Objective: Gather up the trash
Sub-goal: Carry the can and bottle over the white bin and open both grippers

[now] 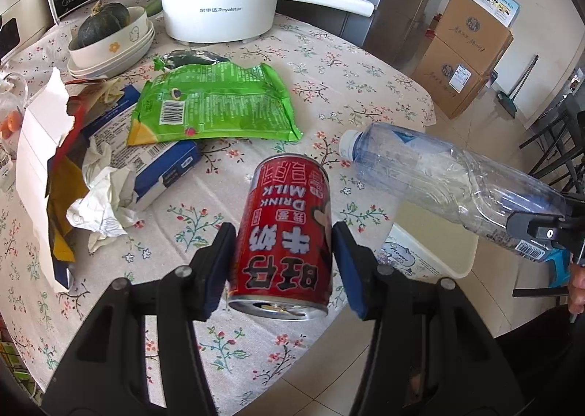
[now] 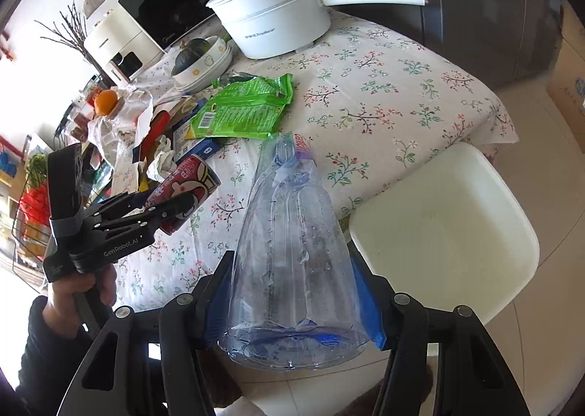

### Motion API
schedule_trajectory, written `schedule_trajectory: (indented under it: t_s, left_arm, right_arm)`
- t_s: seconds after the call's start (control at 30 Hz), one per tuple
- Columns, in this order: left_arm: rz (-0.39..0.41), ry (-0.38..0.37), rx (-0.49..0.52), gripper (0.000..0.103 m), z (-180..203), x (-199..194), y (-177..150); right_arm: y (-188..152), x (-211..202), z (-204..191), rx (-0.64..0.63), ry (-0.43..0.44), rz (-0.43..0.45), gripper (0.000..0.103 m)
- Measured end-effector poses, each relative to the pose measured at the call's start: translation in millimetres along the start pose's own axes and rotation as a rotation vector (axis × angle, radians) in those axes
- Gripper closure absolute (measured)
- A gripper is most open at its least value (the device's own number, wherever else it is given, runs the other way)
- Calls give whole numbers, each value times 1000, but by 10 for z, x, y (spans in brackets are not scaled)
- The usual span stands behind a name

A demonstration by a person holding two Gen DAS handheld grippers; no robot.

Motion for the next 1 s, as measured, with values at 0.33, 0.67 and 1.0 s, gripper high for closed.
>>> schedule_trajectory:
  t_s: [0.33, 0.67, 1.0]
  left_arm:
    - [-16, -41, 67, 47, 496, 282, 99]
    - [-43, -104, 119, 47, 1084, 693, 180]
    - [-99, -149, 189, 47, 1655, 1240, 178]
  right_arm:
    - [-25, -109, 752, 140, -65, 23, 42]
    - [-265, -100, 1492, 273, -131, 4, 42]
    - [-494, 7, 2010, 351, -189, -45, 42]
Point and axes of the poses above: each gripper's, at about its wrist camera, not at the fingertips, and x roughly the way its jaws point, z to its right, y to its top, the point moved 10 cm from there along x, roughly the way its jaws point, and after that the axes turned 15 degrees about -y, right-handed, at the moved point
